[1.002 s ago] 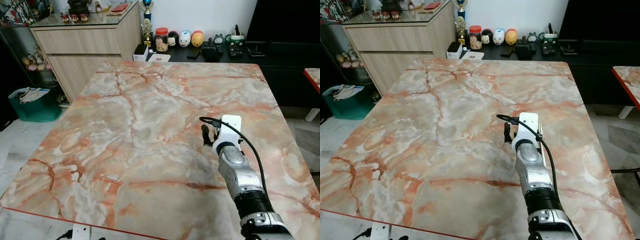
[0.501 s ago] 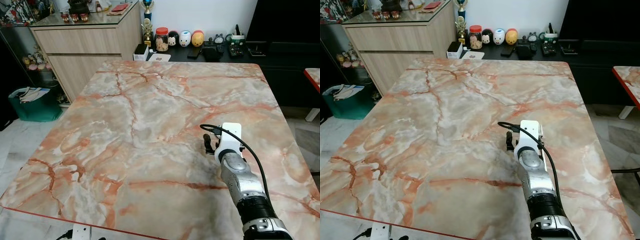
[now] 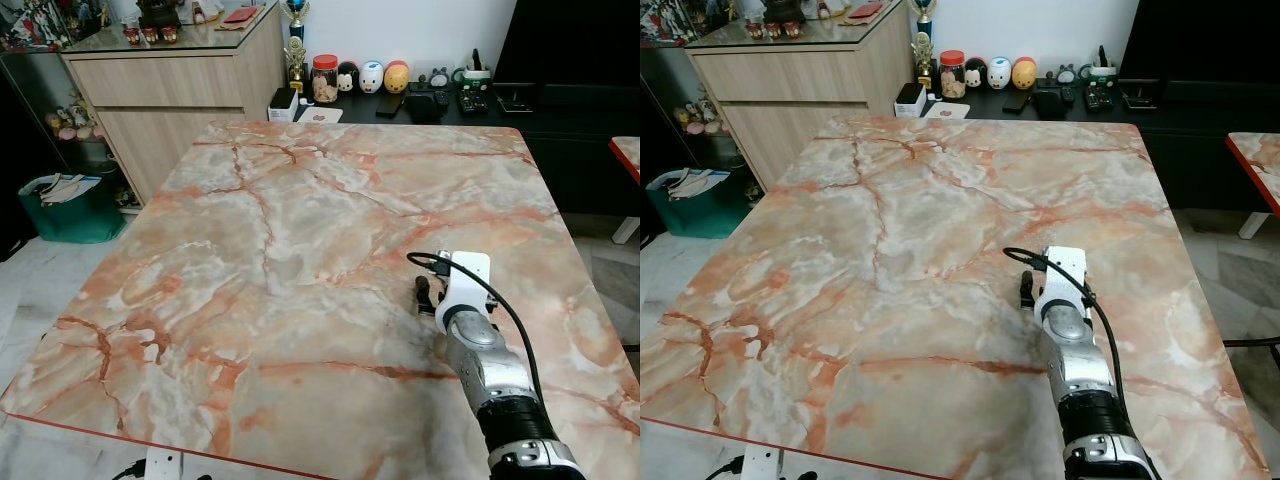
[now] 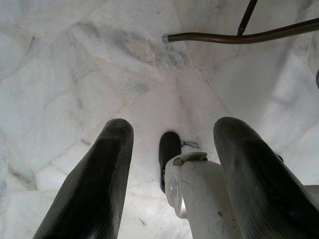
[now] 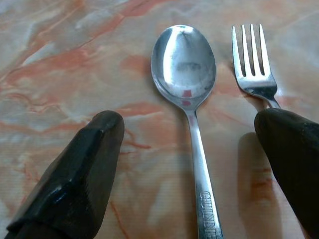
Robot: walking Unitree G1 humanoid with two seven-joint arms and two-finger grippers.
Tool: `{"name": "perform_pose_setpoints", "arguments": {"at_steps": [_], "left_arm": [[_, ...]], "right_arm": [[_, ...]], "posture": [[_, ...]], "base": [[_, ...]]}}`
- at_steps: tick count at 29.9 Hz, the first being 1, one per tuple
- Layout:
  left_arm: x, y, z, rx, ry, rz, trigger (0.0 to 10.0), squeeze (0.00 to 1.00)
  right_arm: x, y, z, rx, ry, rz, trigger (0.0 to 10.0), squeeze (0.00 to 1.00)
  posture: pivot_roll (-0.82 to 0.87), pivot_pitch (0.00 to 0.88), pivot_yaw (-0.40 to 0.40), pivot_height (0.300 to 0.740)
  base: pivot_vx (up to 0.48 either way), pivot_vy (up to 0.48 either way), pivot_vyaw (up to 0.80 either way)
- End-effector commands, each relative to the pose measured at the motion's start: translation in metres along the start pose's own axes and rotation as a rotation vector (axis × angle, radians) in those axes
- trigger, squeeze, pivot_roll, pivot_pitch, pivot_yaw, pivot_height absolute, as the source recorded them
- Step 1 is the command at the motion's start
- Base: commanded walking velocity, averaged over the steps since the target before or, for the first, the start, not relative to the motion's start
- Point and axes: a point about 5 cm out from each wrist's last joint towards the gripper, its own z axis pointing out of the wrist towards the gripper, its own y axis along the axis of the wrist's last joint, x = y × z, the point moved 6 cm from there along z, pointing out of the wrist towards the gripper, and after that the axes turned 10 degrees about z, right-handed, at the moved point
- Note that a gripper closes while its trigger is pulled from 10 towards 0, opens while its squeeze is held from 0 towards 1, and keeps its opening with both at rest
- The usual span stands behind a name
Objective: Setting the table
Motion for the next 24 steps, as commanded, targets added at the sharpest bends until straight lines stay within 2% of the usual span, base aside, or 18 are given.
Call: {"name": "perform_pose_setpoints", "arguments": {"at_steps": [1, 12, 18, 19, 20, 21, 22, 24], "left_arm": [[0.002, -0.006, -0.001, 0.021, 0.002, 0.009, 10.0, 0.0], [0.002, -0.006, -0.001, 0.019, 0.005, 0.004, 10.0, 0.0], [0.002, -0.006, -0.001, 0.019, 0.003, 0.004, 10.0, 0.0], [0.002, -0.006, -0.001, 0.02, 0.0, 0.004, 10.0, 0.0], [0.002, -0.006, -0.001, 0.02, -0.001, 0.005, 10.0, 0.0], [0.002, -0.006, -0.001, 0.02, -0.002, 0.004, 10.0, 0.0], [0.002, -0.006, -0.001, 0.02, -0.002, 0.004, 10.0, 0.0], [0.001, -0.006, -0.001, 0.021, -0.004, 0.004, 10.0, 0.0]], "right_arm": [[0.002, -0.008, 0.0, 0.036, 0.002, 0.015, 10.0, 0.0], [0.009, -0.011, 0.0, 0.048, 0.034, 0.017, 10.0, 0.0], [0.006, -0.016, 0.0, 0.073, 0.02, 0.002, 10.0, 0.0], [0.005, -0.02, 0.0, 0.087, 0.02, -0.005, 8.4, 0.0], [0.005, -0.021, 0.0, 0.089, 0.022, -0.006, 2.7, 0.0], [0.006, -0.022, 0.0, 0.09, 0.024, -0.006, 2.7, 0.0], [0.006, -0.022, 0.0, 0.09, 0.027, -0.007, 0.0, 0.0], [0.007, -0.023, 0.0, 0.091, 0.031, -0.01, 0.0, 0.0]], "posture": [[-0.09, 0.0, 0.054, 0.74], [-0.09, 0.0, 0.055, 0.74], [-0.09, 0.0, 0.054, 0.74], [-0.09, 0.0, 0.054, 0.74], [-0.09, 0.0, 0.054, 0.74], [-0.09, 0.0, 0.054, 0.74], [-0.09, 0.0, 0.055, 0.74], [-0.09, 0.0, 0.055, 0.74]], "base": [[0.0, 0.0, 0.0], [0.0, 0.0, 0.0], [0.0, 0.0, 0.0], [0.0, 0.0, 0.0], [0.0, 0.0, 0.0], [0.0, 0.0, 0.0], [0.0, 0.0, 0.0], [0.0, 0.0, 0.0]]}}
